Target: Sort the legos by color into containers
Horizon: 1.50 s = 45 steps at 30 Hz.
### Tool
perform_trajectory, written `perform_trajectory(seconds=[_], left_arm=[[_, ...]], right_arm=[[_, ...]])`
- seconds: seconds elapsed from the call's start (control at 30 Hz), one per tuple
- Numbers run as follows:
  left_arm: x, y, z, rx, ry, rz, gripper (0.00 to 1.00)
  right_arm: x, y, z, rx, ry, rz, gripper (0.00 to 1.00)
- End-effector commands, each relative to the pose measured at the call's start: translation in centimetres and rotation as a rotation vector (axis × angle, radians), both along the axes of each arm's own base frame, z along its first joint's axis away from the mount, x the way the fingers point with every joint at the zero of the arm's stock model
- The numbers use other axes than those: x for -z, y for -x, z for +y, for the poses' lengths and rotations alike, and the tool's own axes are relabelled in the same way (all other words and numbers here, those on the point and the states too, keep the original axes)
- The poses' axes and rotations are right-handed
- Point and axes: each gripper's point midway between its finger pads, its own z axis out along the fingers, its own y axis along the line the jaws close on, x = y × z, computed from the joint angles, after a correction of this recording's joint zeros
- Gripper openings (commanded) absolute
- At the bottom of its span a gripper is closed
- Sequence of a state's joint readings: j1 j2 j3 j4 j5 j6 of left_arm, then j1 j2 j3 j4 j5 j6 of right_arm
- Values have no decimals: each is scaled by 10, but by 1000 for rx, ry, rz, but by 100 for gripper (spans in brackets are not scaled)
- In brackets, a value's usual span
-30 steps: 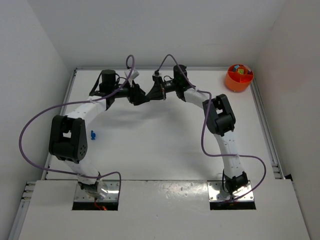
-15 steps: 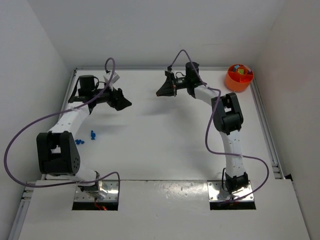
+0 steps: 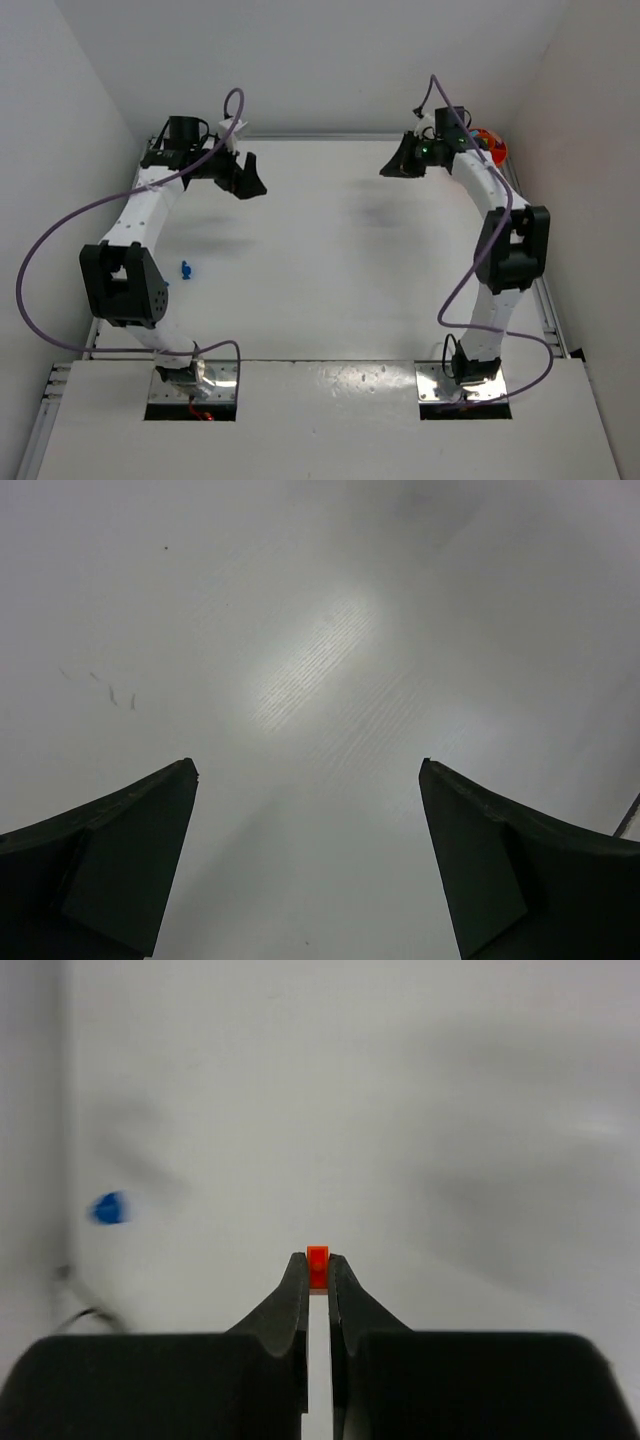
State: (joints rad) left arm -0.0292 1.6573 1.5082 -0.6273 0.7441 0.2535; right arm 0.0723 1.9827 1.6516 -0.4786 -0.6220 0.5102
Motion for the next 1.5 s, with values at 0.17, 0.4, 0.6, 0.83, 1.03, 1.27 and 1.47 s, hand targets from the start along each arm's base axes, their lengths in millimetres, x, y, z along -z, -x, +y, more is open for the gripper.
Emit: perform_trajectory(seconds=[0.17, 0.4, 0.6, 0.83, 1.03, 1.27, 1.47], left_arm=[[-2, -8, -25, -139, -149, 38, 100], [-8, -27, -25, -264, -190, 37, 100], [-24, -45, -4, -384, -50, 117, 100], [-3, -40, 1, -357, -87, 152, 100], [3, -35, 9, -391, -116, 150, 100], [11, -30, 12, -400, -127, 158, 100], [12, -20, 20, -399, -131, 153, 100]], right_arm=[[-43, -38, -180, 300, 687, -212, 0], [-36, -53, -284, 472, 820, -137, 0], [-27, -62, -318, 547, 843, -119, 0], [-8, -79, -336, 570, 853, -103, 0], [8, -93, -346, 582, 880, -103, 0], [12, -108, -350, 594, 880, -129, 3], [21, -114, -350, 587, 873, -130, 13]])
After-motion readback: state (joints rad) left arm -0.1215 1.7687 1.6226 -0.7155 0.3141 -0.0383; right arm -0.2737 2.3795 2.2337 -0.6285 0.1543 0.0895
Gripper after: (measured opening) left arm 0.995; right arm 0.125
